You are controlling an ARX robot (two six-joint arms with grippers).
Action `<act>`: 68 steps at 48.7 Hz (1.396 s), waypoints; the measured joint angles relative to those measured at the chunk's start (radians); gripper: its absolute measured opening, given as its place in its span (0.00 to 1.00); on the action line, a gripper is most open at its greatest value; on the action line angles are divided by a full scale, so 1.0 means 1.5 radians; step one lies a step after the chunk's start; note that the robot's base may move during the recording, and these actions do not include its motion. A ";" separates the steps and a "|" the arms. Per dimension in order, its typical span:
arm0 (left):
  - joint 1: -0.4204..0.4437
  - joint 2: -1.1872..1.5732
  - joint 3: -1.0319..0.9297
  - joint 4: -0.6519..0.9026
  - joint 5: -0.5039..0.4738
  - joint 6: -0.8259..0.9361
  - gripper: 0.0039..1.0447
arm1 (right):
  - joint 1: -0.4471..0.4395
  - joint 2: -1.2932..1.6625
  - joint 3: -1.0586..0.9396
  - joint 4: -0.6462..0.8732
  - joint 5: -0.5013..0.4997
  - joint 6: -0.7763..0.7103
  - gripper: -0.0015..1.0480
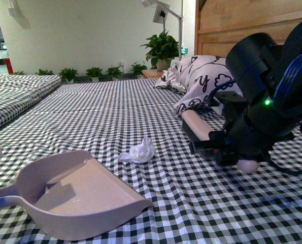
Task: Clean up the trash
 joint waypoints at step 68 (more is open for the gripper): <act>0.003 -0.068 -0.078 0.302 -0.007 -0.200 0.23 | -0.139 -0.262 -0.025 0.009 -0.308 -0.010 0.18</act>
